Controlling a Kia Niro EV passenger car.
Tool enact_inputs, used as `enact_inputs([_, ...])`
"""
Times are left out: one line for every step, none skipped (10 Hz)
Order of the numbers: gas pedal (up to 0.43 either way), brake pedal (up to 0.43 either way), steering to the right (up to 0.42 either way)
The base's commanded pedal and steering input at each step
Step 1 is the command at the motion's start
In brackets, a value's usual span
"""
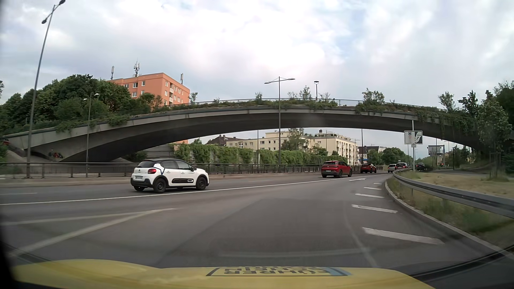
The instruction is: Follow the waypoints while adhering to traffic rules and regulations
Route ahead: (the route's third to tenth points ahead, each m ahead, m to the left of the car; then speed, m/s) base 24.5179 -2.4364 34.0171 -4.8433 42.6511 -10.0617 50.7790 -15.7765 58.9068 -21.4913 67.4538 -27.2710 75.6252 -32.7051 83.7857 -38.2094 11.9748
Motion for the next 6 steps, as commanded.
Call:
enact_inputs([0.067, 0.000, 0.099])
enact_inputs([0.067, 0.000, 0.100])
enact_inputs([0.067, 0.000, 0.100])
enact_inputs([0.067, 0.000, 0.101])
enact_inputs([0.067, 0.000, 0.101])
enact_inputs([0.067, 0.000, 0.100])
